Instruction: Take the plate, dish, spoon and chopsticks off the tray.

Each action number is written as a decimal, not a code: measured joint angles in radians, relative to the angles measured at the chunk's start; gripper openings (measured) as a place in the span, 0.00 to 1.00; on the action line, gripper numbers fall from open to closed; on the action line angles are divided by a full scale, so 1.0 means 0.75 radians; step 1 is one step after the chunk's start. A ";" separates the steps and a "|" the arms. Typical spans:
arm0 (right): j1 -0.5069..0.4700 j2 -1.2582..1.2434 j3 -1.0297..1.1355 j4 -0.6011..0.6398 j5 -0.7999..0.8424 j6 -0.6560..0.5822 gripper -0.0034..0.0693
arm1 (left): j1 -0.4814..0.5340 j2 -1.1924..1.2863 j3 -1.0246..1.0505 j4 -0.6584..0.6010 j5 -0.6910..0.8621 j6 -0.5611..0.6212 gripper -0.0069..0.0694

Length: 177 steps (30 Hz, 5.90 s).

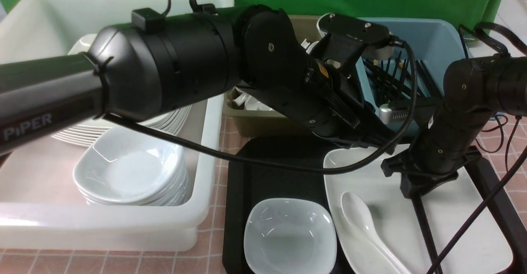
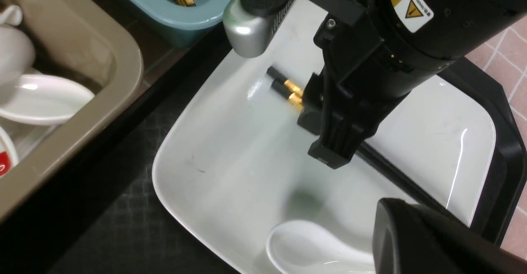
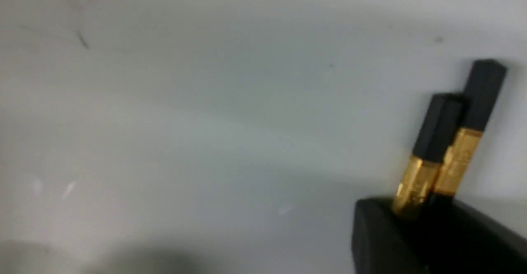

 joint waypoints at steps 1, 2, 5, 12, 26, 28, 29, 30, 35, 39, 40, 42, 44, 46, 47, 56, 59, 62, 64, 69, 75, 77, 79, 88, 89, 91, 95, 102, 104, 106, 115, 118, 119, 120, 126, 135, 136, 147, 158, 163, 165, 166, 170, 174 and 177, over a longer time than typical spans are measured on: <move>0.000 0.000 0.000 0.000 0.002 0.002 0.27 | 0.000 0.000 0.000 0.000 0.000 0.000 0.09; 0.000 0.000 -0.001 0.005 0.018 0.001 0.29 | 0.000 0.000 0.000 0.000 0.004 0.000 0.09; 0.000 -0.006 -0.001 0.006 0.034 -0.015 0.30 | 0.000 0.000 0.000 0.000 0.004 0.000 0.09; 0.000 -0.188 -0.007 0.047 0.184 -0.130 0.30 | 0.000 0.000 0.000 -0.003 -0.001 0.004 0.09; -0.164 -0.472 -0.118 0.098 -0.602 -0.125 0.30 | 0.000 0.000 0.000 0.062 -0.668 0.005 0.09; -0.201 -0.430 -0.126 0.098 -0.809 -0.093 0.30 | 0.000 0.000 0.000 0.069 -0.762 0.005 0.09; -0.215 -0.406 -0.129 0.098 -0.906 -0.079 0.30 | 0.001 0.000 0.000 0.069 -0.794 0.005 0.09; -0.225 -0.378 -0.129 0.098 -0.981 -0.070 0.30 | 0.001 0.001 0.000 0.070 -0.818 0.005 0.09; -0.241 -0.225 -0.139 0.106 -1.361 -0.054 0.30 | 0.018 0.011 0.000 0.071 -0.831 0.005 0.09; -0.241 -0.092 -0.186 0.106 -1.498 -0.054 0.30 | 0.022 0.015 0.000 0.079 -0.816 0.005 0.09; -0.241 -0.049 -0.205 0.106 -1.519 -0.054 0.30 | 0.022 0.015 0.000 0.083 -0.811 0.006 0.09; -0.241 -0.002 -0.222 0.107 -1.529 -0.054 0.30 | 0.024 0.015 0.000 0.091 -0.791 0.010 0.09; -0.241 0.034 -0.228 0.107 -1.503 -0.054 0.30 | 0.024 0.015 0.000 0.094 -0.752 0.012 0.09; -0.241 0.049 -0.228 0.107 -1.461 -0.054 0.31 | 0.024 0.015 0.000 0.099 -0.705 0.012 0.09; -0.241 0.052 -0.228 0.107 -1.450 -0.054 0.33 | 0.024 0.015 0.000 0.099 -0.693 0.012 0.09; -0.241 0.009 -0.230 0.109 -1.210 -0.054 0.67 | 0.024 0.015 0.000 0.099 -0.643 -0.008 0.09; -0.242 -0.094 -0.230 0.109 -1.037 -0.057 0.67 | 0.024 0.015 -0.004 0.099 -0.541 -0.028 0.09; -0.242 -0.246 -0.230 0.108 -0.803 -0.075 0.59 | 0.024 0.017 -0.038 0.099 -0.329 -0.082 0.09; -0.242 -0.385 -0.230 0.108 -0.540 -0.140 0.44 | 0.024 0.030 -0.101 0.091 -0.103 -0.113 0.09; -0.242 -0.687 -0.229 0.106 0.076 -0.248 0.10 | 0.024 0.154 -0.311 -0.012 0.503 0.000 0.09; -0.242 -0.921 -0.055 0.208 0.503 -0.347 0.09 | 0.007 0.329 -0.399 -0.207 0.749 0.453 0.09; -0.242 -0.956 -0.007 0.246 0.533 -0.371 0.09 | -0.007 0.345 -0.400 -0.205 0.752 0.507 0.09; -0.242 -1.040 0.110 0.349 0.533 -0.419 0.09 | -0.069 0.380 -0.400 -0.146 0.721 0.596 0.11; -0.242 -1.311 0.386 0.438 0.534 -0.462 0.09 | -0.320 0.454 -0.400 0.256 0.473 0.640 0.39; -0.242 -1.338 0.388 0.440 0.534 -0.466 0.09 | -0.335 0.463 -0.400 0.281 0.463 0.652 0.44; -0.242 -1.360 0.391 0.441 0.534 -0.466 0.09 | -0.347 0.473 -0.402 0.301 0.456 0.655 0.49; -0.242 -1.434 0.395 0.445 0.535 -0.471 0.09 | -0.363 0.527 -0.402 0.354 0.445 0.665 0.68; -0.242 -1.482 0.396 0.446 0.535 -0.471 0.09 | -0.363 0.591 -0.403 0.417 0.387 0.691 0.73; -0.242 -1.483 0.396 0.455 0.535 -0.471 0.09 | -0.363 0.597 -0.406 0.420 0.383 0.691 0.68; -0.242 -1.484 0.396 0.465 0.535 -0.471 0.09 | -0.363 0.602 -0.407 0.420 0.383 0.686 0.58; -0.242 -1.484 0.396 0.542 0.534 -0.471 0.09 | -0.363 0.591 -0.413 0.427 0.389 0.556 0.13; -0.242 -1.484 0.395 0.582 0.531 -0.471 0.09 | -0.357 0.579 -0.453 0.462 0.410 0.467 0.13; -0.242 -1.484 0.392 0.596 0.530 -0.471 0.09 | -0.351 0.573 -0.474 0.467 0.423 0.448 0.13; -0.242 -1.484 0.375 0.612 0.530 -0.471 0.09 | -0.330 0.560 -0.520 0.467 0.448 0.411 0.13; -0.242 -1.484 0.263 0.689 0.515 -0.511 0.09 | -0.179 0.514 -0.750 0.449 0.522 0.298 0.13; -0.242 -1.473 0.220 0.862 0.082 -0.738 0.09 | 0.175 0.497 -0.969 0.218 0.368 0.224 0.13; -0.242 -1.451 0.221 0.866 0.003 -0.748 0.09 | 0.219 0.499 -0.970 0.178 0.320 0.223 0.13; -0.242 -1.215 0.222 0.873 -0.196 -0.773 0.09 | 0.389 0.689 -0.973 0.085 0.034 0.151 0.21; -0.242 -1.191 0.223 0.878 -0.136 -0.774 0.09 | 0.395 0.659 -1.040 0.314 0.404 -0.183 0.61; -0.242 -1.192 0.223 0.881 -0.048 -0.774 0.09 | 0.335 0.521 -1.046 0.255 0.735 -0.047 0.28; -0.242 -1.192 0.223 0.882 -0.029 -0.776 0.09 | 0.312 0.491 -1.025 0.243 0.751 -0.010 0.21; -0.242 -1.192 0.223 0.882 -0.007 -0.779 0.09 | 0.268 0.452 -0.962 0.229 0.760 0.021 0.13; -0.242 -1.192 0.223 0.881 0.041 -0.797 0.09 | 0.200 0.394 -0.788 0.216 0.773 0.039 0.09; -0.242 -1.192 0.223 0.881 0.216 -0.929 0.09 | 0.157 0.376 -0.519 0.236 0.788 0.086 0.10; -0.242 -1.192 0.223 0.880 0.384 -1.013 0.09 | 0.156 0.394 -0.403 0.301 0.786 0.096 0.17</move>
